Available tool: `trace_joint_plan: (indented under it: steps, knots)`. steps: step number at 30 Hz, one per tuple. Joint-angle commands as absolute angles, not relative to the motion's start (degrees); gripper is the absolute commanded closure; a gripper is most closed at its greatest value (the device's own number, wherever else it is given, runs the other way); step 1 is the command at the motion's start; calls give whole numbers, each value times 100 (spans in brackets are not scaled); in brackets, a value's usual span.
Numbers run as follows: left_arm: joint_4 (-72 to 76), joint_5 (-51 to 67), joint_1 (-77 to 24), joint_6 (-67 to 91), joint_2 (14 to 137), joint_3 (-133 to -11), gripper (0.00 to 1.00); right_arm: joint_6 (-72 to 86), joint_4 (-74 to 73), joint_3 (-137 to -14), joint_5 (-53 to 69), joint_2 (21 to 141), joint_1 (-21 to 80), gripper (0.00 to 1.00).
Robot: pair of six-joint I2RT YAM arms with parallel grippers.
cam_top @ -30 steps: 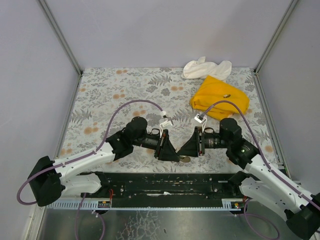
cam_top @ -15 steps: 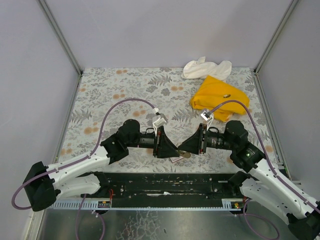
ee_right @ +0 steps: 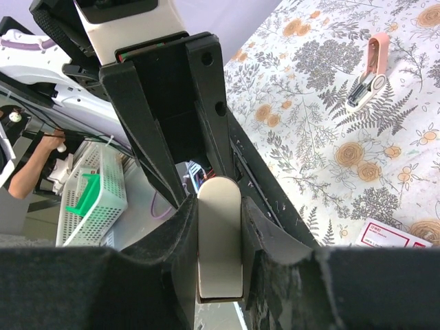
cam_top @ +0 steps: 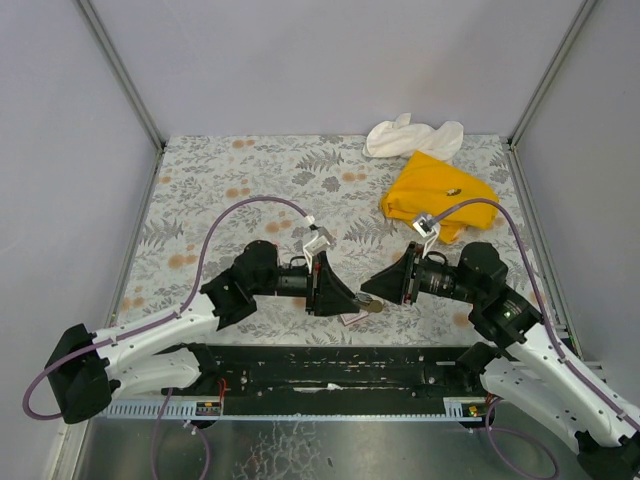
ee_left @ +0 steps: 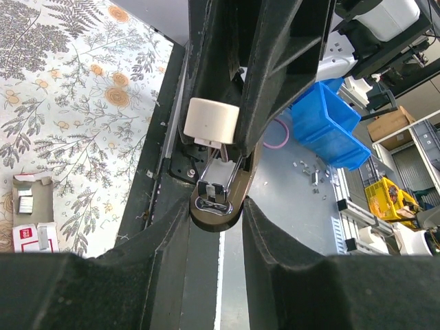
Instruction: Load the staples into the stapler
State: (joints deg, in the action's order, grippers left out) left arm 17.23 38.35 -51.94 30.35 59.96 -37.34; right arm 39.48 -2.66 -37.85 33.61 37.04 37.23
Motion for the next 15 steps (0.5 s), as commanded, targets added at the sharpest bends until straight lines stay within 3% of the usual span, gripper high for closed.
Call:
trace_joint_plan:
  steps: [1,15]
  knots:
    - [1149,4019,-5107,2947,5902,-3435,100,4021,-198,-4238,2822,3479,3613,96]
    - [1999,3507,-5106,3572,5485,-2694,100,4340,398,-3764,1734,2807,3612,96]
